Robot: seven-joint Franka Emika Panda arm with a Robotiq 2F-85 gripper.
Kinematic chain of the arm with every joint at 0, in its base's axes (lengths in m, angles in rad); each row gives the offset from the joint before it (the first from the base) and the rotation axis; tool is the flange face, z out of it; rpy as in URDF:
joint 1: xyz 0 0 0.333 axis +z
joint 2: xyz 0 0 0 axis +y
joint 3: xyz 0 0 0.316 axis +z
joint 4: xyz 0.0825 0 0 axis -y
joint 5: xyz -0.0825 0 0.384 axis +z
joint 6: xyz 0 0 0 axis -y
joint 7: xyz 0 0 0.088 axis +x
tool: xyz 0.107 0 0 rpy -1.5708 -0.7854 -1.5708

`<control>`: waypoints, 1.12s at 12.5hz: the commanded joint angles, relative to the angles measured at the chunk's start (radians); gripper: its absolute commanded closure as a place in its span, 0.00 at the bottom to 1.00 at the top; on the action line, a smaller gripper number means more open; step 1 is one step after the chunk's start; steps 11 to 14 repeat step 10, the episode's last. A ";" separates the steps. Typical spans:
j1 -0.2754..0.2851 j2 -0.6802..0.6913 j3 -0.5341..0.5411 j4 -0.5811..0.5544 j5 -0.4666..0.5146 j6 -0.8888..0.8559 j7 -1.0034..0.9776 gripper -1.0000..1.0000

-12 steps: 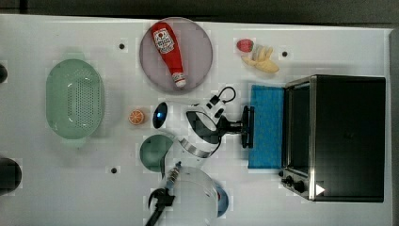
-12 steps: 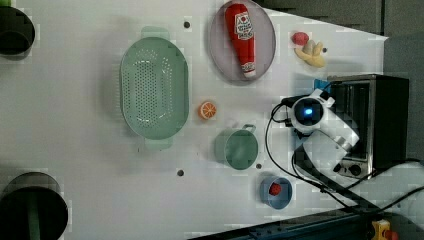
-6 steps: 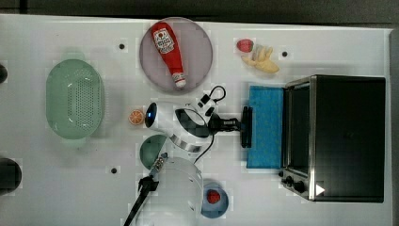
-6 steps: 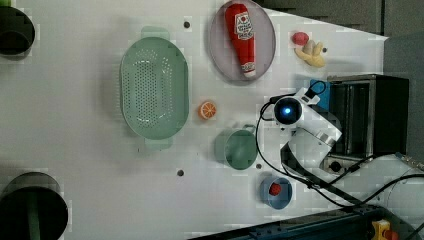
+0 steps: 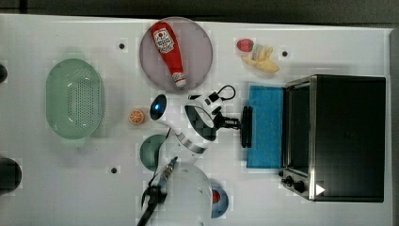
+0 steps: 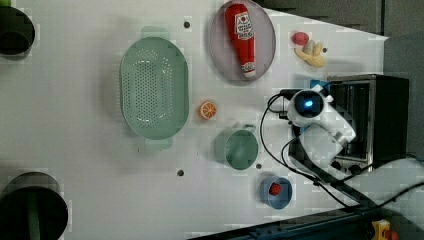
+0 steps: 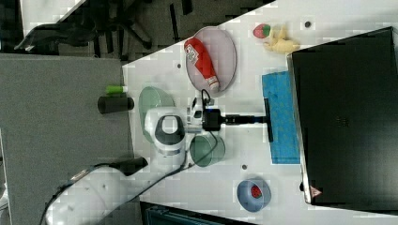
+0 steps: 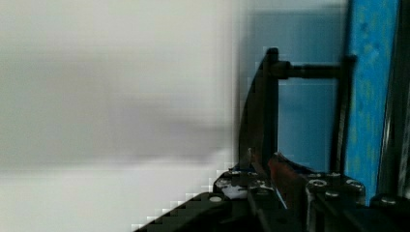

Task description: Flap open oven.

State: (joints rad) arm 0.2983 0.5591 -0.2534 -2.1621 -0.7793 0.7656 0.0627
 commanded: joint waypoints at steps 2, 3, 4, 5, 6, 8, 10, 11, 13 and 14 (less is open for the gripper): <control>-0.013 -0.258 0.007 0.044 0.253 0.004 0.064 0.82; -0.016 -0.305 0.006 0.044 0.338 -0.014 0.062 0.82; -0.017 -0.351 0.006 0.044 0.404 -0.040 0.058 0.82; -0.018 -0.396 0.006 0.046 0.463 -0.068 0.058 0.82; -0.019 -0.441 0.004 0.048 0.527 -0.094 0.058 0.82; -0.020 -0.523 -0.003 0.051 0.651 -0.134 0.058 0.82; -0.020 -0.599 -0.003 0.056 0.728 -0.158 0.064 0.82; -0.020 -0.599 -0.003 0.056 0.728 -0.158 0.064 0.82; -0.020 -0.599 -0.003 0.056 0.728 -0.158 0.064 0.82; -0.020 -0.599 -0.003 0.056 0.728 -0.158 0.064 0.82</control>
